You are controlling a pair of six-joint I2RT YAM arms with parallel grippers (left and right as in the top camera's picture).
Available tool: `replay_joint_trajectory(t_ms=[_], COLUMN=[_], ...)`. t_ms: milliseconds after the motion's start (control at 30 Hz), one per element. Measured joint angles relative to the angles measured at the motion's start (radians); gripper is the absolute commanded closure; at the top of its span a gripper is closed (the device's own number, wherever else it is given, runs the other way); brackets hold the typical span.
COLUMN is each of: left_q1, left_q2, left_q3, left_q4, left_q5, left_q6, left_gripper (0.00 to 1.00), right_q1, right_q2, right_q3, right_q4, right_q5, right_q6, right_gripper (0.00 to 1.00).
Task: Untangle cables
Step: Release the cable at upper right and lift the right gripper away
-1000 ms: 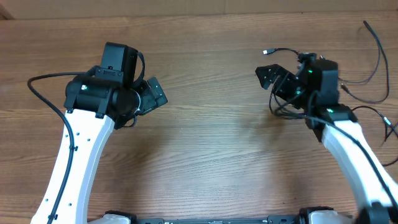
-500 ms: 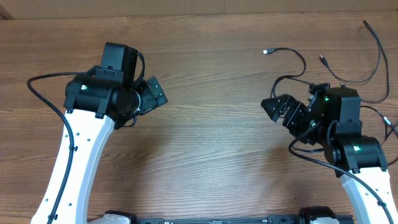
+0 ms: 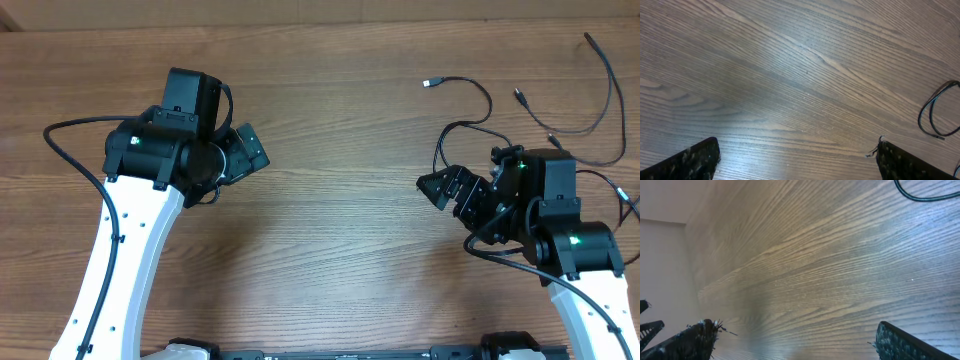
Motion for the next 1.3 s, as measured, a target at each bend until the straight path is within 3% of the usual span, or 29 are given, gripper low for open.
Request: replay_joint_trajectory(t_ms=[1300], left_q1=[0.0], left_q2=[0.0], left_q3=[0.0], left_q4=[0.0], left_q5=[0.0], left_q6=[0.0], left_gripper=[0.0], right_q1=[0.0], right_q2=[0.031], right_q3=[0.0], right_q4=[-0.04], right_q5=[0.064], right_q6=[-0.004], right_gripper=[0.0])
